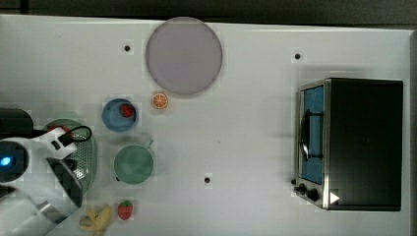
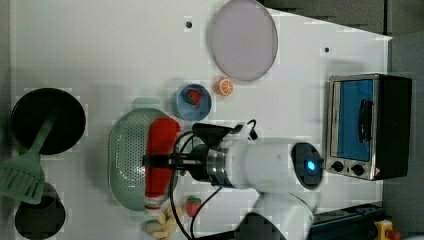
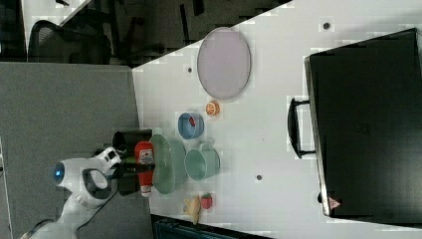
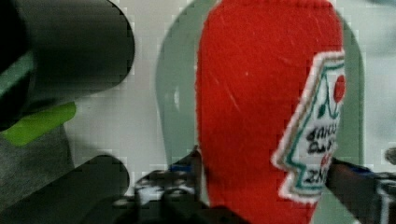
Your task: Pick Ketchup from the table and place it in strainer.
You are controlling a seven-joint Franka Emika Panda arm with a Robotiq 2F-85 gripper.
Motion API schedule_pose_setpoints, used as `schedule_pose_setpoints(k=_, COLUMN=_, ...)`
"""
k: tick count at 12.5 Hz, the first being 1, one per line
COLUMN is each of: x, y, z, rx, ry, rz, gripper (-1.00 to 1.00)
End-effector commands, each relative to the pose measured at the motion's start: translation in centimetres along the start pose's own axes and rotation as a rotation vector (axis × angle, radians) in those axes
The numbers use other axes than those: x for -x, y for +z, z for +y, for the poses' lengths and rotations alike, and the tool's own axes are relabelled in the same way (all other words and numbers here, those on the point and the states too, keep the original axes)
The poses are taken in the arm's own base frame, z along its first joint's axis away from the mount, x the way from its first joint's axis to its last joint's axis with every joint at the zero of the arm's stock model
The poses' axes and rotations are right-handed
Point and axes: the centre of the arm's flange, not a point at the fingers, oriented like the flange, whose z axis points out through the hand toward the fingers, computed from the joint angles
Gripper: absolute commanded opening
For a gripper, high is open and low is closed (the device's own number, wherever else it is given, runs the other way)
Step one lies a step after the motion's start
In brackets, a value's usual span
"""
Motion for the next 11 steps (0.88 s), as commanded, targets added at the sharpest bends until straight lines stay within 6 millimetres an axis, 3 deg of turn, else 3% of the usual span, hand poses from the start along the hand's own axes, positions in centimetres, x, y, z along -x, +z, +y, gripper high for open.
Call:
schedule_pose_setpoints(k=1, x=-0.9, y=1.3, z=0.1, rx=-0.029, ry=0.041, rz=0.019, gripper=1.00)
schedule_pose_setpoints(k=3, x=-1.2, y=0.9, z=0.4, rx=-0.026, ry=0.064, rz=0.026, gripper=1.00)
schedule_pose_setpoints(k=6, x=-2.3, y=-2.9, z=2.1, rx=0.055, ry=0.214, rz=0.052, gripper=1.00)
schedule_pose_setpoints(k=8, x=-3.7, y=-7.4, z=4.2, rx=0.122, ry=0.260, rz=0.095, gripper=1.00)
schedule_pose_setpoints(k=11, x=-6.1, y=-16.3, z=8.6, rx=0.189, ry=0.375, rz=0.208, gripper=1.00)
